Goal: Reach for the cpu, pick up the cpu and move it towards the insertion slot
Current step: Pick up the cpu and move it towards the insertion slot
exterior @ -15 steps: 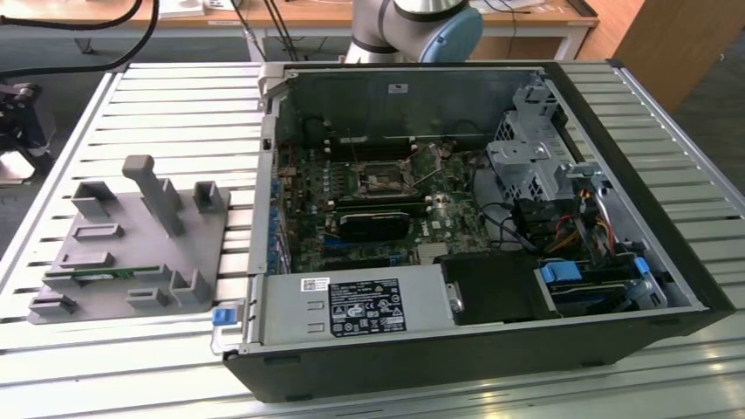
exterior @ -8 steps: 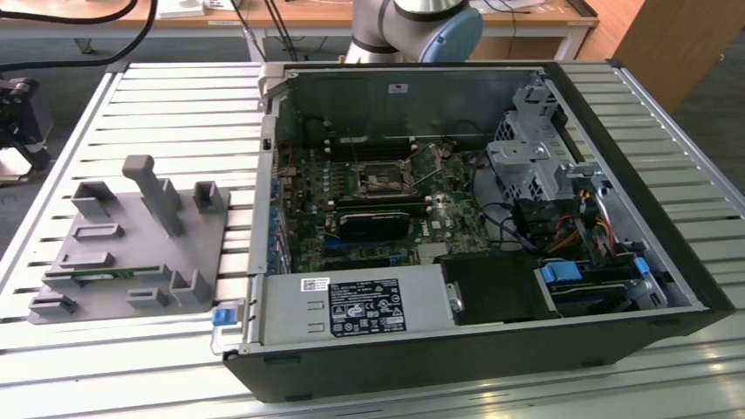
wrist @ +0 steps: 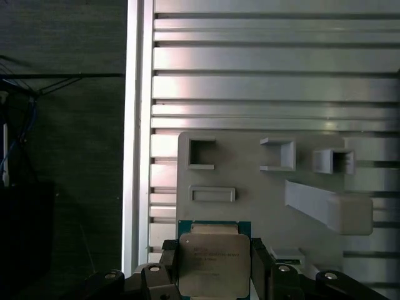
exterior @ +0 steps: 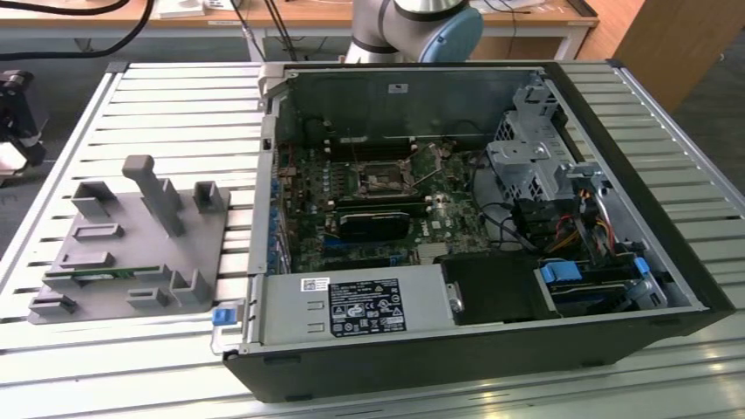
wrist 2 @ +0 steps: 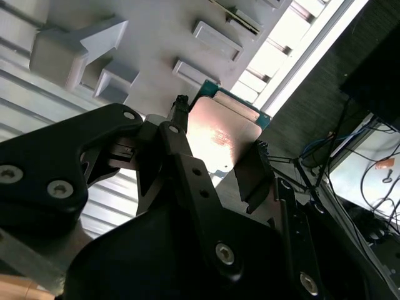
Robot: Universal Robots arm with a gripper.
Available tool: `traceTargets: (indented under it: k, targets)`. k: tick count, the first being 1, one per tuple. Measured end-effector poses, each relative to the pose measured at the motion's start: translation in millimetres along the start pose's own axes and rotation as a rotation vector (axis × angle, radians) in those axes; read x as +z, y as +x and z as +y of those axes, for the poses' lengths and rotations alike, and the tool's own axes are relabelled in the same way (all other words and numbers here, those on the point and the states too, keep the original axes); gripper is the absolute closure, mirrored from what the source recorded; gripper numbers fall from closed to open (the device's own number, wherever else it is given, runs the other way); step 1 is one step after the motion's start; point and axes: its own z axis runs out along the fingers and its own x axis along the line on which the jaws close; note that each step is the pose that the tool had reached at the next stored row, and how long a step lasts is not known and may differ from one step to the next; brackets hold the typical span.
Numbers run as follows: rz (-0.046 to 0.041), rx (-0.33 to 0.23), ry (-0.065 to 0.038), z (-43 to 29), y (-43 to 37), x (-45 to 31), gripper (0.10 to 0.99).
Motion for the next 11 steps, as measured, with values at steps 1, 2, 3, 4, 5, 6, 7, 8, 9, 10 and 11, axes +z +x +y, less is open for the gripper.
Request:
traceTargets:
  k: [1, 2, 3, 4, 5, 6, 7, 8, 9, 10, 11]
  targets:
    - [-0.0001, 0.000, 0.000, 0.1, 0.0, -1.1, 0.541]
    - [0.0000, 0.000, 0.000, 0.1, 0.1, -2.1, 0.541]
    - [0.0000, 0.000, 0.000, 0.2, 0.1, -3.0, 0.541]
    - [-0.0001, 0.000, 0.000, 0.2, 0.1, -3.9, 0.541]
    - [0.0000, 0.000, 0.000, 0.3, 0.1, -4.9, 0.541]
    - [0.0000, 0.000, 0.000, 0.4, 0.2, -5.8, 0.541]
    - [-0.0001, 0.000, 0.000, 0.4, 0.2, -6.8, 0.541]
    - [0.0000, 0.000, 0.000, 0.5, 0.2, -7.7, 0.541]
    - [0.0000, 0.000, 0.000, 0.5, 0.3, -8.7, 0.541]
    - [0.0000, 0.000, 0.000, 0.6, 0.3, -9.8, 0.541]
    - [0.0000, 0.000, 0.000, 0.7, 0.3, -10.8, 0.541]
